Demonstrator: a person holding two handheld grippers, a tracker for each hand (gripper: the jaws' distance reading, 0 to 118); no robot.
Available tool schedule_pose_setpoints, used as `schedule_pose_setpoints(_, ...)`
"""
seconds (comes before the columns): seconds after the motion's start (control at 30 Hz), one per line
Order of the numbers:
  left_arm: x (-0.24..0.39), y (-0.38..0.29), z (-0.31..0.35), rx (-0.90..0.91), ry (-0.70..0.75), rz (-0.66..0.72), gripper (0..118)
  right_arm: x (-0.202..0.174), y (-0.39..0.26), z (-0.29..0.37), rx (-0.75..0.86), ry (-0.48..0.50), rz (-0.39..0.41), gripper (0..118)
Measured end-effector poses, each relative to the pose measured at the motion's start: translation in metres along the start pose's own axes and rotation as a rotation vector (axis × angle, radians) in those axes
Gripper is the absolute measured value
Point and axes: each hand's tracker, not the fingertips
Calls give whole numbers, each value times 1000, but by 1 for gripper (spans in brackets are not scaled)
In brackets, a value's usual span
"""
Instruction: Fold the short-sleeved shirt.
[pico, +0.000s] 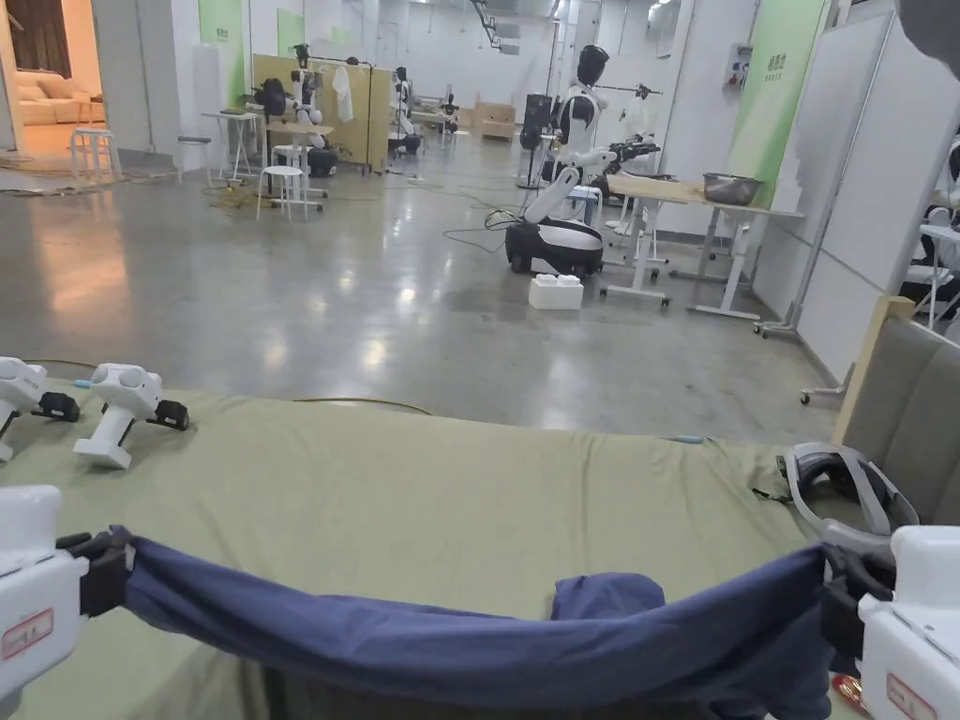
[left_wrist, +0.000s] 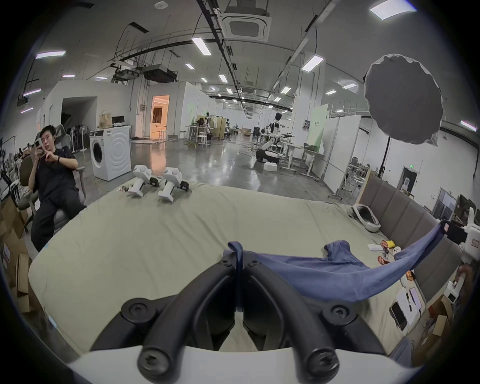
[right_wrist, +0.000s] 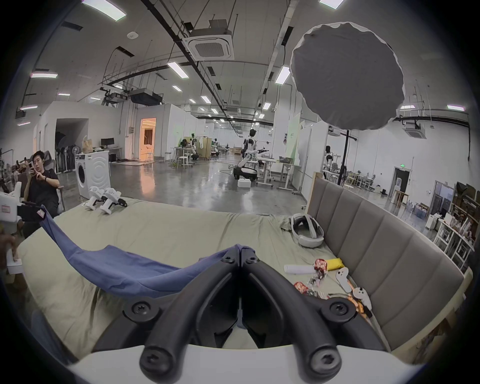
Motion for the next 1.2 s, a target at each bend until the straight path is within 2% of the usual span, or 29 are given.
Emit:
schedule_pose_setpoints(0.1,-5,-21,16,-14,4,4,5,-3,-14,25,-4,-11,7,3)
schedule_pose_setpoints(0.2,-8,-37,32,-36,19,-16,5,-9,-24,43,-9,-24,54,3)
schedule_pose_setpoints(0.37,-14,-61,50,-58,28,16,5,-12,-41,63,-47,-15,34,3)
schedule_pose_setpoints(0.43,-15,-71,49,-94,38,3,5,-14,-52,61,-96,-16,52,3)
schedule_pose_setpoints(0.6,-24,-114,26,-247,27,16,5,-15,-98,43,-259,8,15,3)
schedule_pose_setpoints(0.83,-34,-174,6,-438,60,-5,5,-19,-168,19,-486,13,52,3)
schedule_pose_setpoints(1.03,-34,-197,1,-512,103,5,7,-18,-197,8,-559,5,37,5)
schedule_pose_setpoints(1.07,-34,-198,-1,-518,110,10,11,-18,-199,7,-559,6,35,15)
schedule_pose_setpoints(1.1,-33,-197,-3,-523,121,12,19,-17,-198,5,-559,7,30,22)
schedule_pose_setpoints(1.13,-31,-197,-3,-524,129,13,34,-17,-197,3,-556,10,20,30)
schedule_pose_setpoints(1.17,-30,-196,-5,-525,127,20,55,-18,-195,0,-552,15,10,49)
schedule_pose_setpoints(1.2,-29,-194,-7,-525,122,29,67,-18,-192,-1,-547,24,-7,59)
